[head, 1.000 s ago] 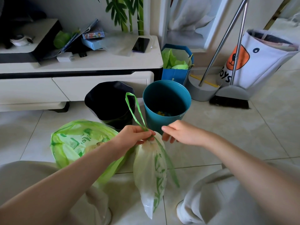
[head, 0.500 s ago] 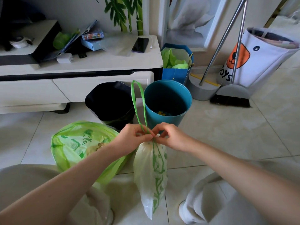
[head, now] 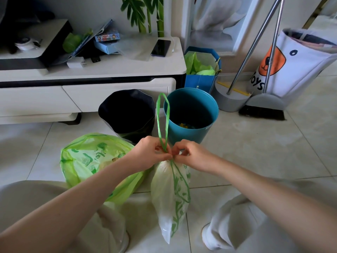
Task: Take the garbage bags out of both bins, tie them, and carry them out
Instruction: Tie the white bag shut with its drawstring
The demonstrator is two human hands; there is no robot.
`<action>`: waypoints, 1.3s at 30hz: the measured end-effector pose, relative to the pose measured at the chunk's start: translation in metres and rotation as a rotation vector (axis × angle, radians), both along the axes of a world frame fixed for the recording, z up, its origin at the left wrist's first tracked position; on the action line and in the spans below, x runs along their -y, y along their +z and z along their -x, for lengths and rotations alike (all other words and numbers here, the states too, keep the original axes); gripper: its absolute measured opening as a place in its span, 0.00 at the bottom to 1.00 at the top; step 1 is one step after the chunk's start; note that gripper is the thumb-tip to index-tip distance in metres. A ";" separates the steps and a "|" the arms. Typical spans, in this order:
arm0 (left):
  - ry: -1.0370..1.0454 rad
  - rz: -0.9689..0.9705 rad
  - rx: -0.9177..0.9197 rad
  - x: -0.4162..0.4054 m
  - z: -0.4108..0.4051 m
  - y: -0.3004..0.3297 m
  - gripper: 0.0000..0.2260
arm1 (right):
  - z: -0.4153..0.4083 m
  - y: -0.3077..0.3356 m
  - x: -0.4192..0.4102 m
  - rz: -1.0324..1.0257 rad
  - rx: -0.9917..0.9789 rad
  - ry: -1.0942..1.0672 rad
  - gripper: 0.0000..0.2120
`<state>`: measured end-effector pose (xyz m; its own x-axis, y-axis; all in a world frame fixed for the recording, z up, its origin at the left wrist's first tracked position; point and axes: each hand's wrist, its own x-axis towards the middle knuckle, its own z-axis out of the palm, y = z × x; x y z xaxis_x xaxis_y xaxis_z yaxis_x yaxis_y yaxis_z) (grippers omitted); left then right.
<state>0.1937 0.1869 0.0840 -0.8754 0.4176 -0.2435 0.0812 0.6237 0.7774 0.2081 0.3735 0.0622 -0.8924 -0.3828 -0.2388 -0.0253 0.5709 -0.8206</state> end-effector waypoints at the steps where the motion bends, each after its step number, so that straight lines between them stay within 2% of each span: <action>1: -0.009 0.050 -0.058 0.000 -0.001 0.000 0.03 | 0.000 0.000 0.000 -0.003 -0.003 -0.002 0.06; 4: -0.062 0.157 -0.284 0.000 -0.002 -0.002 0.03 | 0.001 0.001 0.002 -0.011 -0.007 -0.006 0.07; 7: -0.217 0.196 -0.634 0.003 -0.007 -0.008 0.04 | -0.001 0.002 0.003 0.007 0.003 -0.007 0.07; 9: -0.271 0.225 -0.737 0.005 -0.010 -0.010 0.05 | -0.001 0.001 0.003 0.023 0.034 -0.024 0.01; 11: -0.274 0.239 -0.836 0.007 -0.009 -0.015 0.03 | 0.000 0.001 0.002 0.055 0.066 -0.045 0.02; 15: -0.249 0.199 -0.967 0.010 -0.004 -0.024 0.07 | 0.003 0.002 -0.001 0.076 0.088 -0.101 0.04; 16: -0.252 0.190 -0.974 0.010 -0.005 -0.023 0.08 | 0.003 0.001 -0.001 0.093 0.098 -0.117 0.03; 18: -0.266 0.180 -0.985 0.010 -0.006 -0.023 0.11 | 0.002 0.000 -0.001 0.100 0.103 -0.087 0.07; 21: -0.295 0.167 -0.985 0.010 -0.004 -0.026 0.10 | 0.002 -0.002 0.002 0.045 0.099 -0.026 0.11; 27: -0.306 0.052 -0.780 0.010 -0.012 -0.023 0.05 | 0.009 0.003 -0.005 0.038 0.089 -0.058 0.08; 31: -0.294 0.066 -0.732 0.010 -0.012 -0.022 0.05 | 0.009 0.007 -0.005 0.078 0.073 -0.098 0.03; 36: -0.328 0.064 -0.717 0.009 -0.011 -0.021 0.07 | 0.005 0.010 0.003 0.040 0.218 -0.061 0.09; 39: -0.337 0.055 -0.713 0.009 -0.011 -0.024 0.06 | 0.008 0.016 -0.002 -0.061 0.229 0.033 0.11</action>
<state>0.2046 0.1780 0.0603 -0.6567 0.6914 0.3013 0.7398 0.5129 0.4354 0.1997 0.3760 0.0782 -0.7995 -0.3898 -0.4570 0.1375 0.6218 -0.7710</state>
